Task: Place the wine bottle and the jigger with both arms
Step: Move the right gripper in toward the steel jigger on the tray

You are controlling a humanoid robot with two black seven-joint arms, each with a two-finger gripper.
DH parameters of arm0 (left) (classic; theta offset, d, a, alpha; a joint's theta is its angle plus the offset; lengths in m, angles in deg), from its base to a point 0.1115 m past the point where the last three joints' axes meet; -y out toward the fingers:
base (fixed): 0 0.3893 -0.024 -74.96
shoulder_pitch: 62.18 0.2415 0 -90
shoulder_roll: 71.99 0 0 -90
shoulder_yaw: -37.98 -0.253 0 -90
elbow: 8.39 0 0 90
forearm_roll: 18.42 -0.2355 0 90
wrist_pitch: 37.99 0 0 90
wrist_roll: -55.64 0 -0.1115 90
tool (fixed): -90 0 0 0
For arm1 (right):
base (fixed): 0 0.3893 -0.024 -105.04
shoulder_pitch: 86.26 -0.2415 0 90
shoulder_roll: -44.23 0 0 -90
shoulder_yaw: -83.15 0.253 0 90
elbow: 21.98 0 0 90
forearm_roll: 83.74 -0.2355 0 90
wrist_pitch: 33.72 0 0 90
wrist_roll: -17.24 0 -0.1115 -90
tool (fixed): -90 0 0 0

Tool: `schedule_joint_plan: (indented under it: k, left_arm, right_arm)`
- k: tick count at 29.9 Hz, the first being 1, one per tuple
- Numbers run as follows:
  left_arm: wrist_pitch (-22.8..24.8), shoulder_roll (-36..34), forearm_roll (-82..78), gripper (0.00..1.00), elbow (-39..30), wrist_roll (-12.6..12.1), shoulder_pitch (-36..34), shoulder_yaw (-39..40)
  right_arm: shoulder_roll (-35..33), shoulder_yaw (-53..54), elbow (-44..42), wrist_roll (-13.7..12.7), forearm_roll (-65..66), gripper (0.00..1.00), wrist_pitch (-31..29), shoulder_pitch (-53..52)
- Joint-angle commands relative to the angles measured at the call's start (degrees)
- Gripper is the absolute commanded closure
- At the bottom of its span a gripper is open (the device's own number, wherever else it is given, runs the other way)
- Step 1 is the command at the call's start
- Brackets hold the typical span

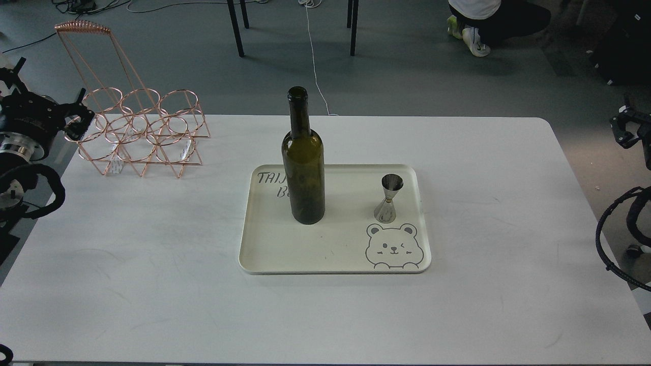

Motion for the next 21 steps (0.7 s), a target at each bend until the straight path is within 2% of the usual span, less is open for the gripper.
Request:
schedule_joint_plan:
  k: [1, 5, 8, 13, 16, 21]
  left_arm:
    - [0.30, -0.14, 0.03, 0.02, -0.09, 0.09, -0.05, -0.02]
    - [0.30, -0.14, 0.03, 0.02, -0.44, 0.00, -0.23, -0.11]
    - [0.30, -0.23, 0.03, 0.02, -0.71, -0.09, -1.19, -0.28]
    - [-0.27, -0.49, -0.06, 0.02, -0.71, -0.09, -2.60, -0.37]
    - [-0.36, -0.49, -0.06, 0.02, -0.45, -0.09, -3.39, -0.55]
    - [-0.27, -0.14, -0.06, 0.02, -0.09, -0.09, -3.57, -0.55]
  right_arm:
    - [0.17, -0.29, 0.31, -0.01, 0.00, 0.01, 0.01, -0.02]
    - [0.34, -1.87, 1.53, -0.01, 0.79, 0.01, 0.01, -0.02]
    - [-1.23, -3.98, 6.36, 0.34, 0.88, 0.01, 0.01, 0.33]
    - [-8.79, -4.69, 16.46, 0.52, 2.10, 0.01, 0.01, 3.40]
    - [-13.88, -4.78, 24.19, 0.78, 7.97, 0.01, 0.06, 6.04]
    - [-19.07, -4.34, 35.36, 1.54, 19.32, 0.01, 8.13, 11.22]
